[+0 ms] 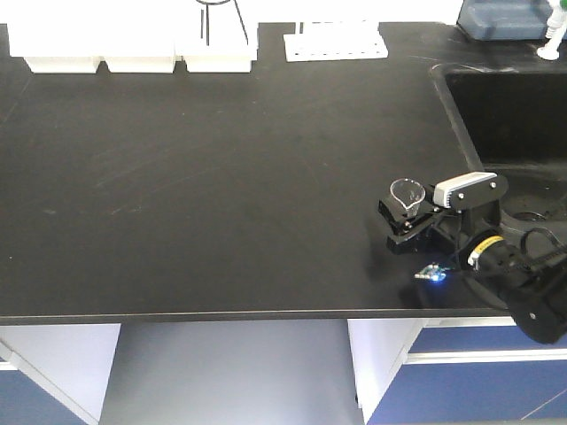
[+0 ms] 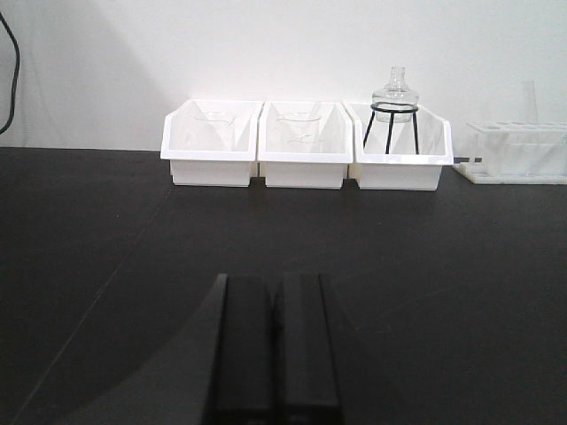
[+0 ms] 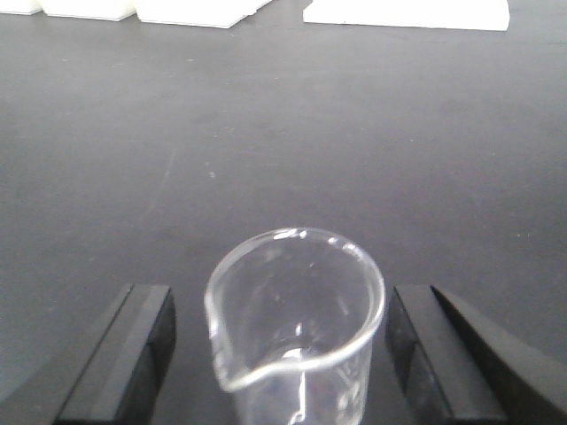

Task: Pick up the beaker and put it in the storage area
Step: 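Lower the right gripper around the small clear glass beaker and close, then lift the beaker with the right gripper and raise it off the bench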

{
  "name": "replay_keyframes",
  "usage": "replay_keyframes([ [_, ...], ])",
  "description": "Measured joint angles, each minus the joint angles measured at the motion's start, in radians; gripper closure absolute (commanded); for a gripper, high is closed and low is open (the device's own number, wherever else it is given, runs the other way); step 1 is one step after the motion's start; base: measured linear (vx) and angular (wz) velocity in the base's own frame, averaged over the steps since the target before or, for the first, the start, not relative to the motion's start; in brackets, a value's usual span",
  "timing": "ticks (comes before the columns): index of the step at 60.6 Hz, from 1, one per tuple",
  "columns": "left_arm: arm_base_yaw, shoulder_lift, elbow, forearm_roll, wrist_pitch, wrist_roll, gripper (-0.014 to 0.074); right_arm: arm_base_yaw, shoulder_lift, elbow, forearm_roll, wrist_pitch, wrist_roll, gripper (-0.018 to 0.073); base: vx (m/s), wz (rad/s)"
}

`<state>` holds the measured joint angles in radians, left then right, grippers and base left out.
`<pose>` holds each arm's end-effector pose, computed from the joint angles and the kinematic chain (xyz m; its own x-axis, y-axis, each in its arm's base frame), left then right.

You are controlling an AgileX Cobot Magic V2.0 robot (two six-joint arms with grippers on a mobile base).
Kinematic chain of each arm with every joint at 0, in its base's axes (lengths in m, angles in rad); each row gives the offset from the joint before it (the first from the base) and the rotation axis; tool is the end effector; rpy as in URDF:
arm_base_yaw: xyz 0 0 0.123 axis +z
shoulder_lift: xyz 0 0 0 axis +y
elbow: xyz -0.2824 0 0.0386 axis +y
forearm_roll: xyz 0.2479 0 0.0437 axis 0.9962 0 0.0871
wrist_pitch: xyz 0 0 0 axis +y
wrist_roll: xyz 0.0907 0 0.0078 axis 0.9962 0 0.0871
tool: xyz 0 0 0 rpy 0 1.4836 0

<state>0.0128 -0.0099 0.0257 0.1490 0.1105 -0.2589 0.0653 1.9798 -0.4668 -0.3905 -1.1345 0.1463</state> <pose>0.0567 0.0022 0.1950 -0.0344 -0.1110 -0.9932 -0.0332 0.9934 -0.1099 0.2840 0.0500 0.0946 -0.3057 -0.0444 -0.9511 -0.3959 0.9144 0.0846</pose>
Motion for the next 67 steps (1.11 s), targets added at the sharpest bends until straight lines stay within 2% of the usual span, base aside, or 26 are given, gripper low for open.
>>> replay_keyframes([
  [17, 0.000, 0.000, 0.000, 0.000, 0.000, 0.000, 0.0605, 0.000, 0.065, -0.039, -0.002, 0.000, 0.000, 0.0019, 0.00, 0.00],
  [24, 0.000, 0.000, 0.000, 0.000, 0.000, 0.000, 0.0605, 0.000, 0.080, -0.051, -0.002, 0.000, 0.000, 0.0069, 0.00, 0.00],
  [33, 0.000, 0.000, 0.000, 0.000, 0.000, 0.000, 0.0605, 0.000, 0.080, -0.063, -0.001, 0.000, 0.000, 0.0262, 0.00, 0.00],
  [42, 0.000, 0.000, 0.000, 0.000, 0.000, 0.000, 0.0605, 0.000, 0.080, -0.064, -0.001, 0.000, 0.000, 0.0573, 0.00, 0.00],
  [52, 0.000, 0.000, 0.000, 0.000, 0.000, 0.000, 0.0605, 0.000, 0.073, -0.063, -0.002, 0.001, 0.011, 0.0562, 0.00, 0.00],
  [60, 0.000, 0.000, 0.000, 0.000, 0.000, 0.000, 0.0605, 0.000, -0.003, -0.044, 0.009, 0.017, 0.085, 0.0562, 0.00, 0.00],
  [67, 0.000, 0.000, 0.000, 0.000, 0.000, 0.000, 0.0605, 0.000, -0.142, -0.039, 0.046, 0.116, 0.149, 0.0562, 0.00, 0.00],
])
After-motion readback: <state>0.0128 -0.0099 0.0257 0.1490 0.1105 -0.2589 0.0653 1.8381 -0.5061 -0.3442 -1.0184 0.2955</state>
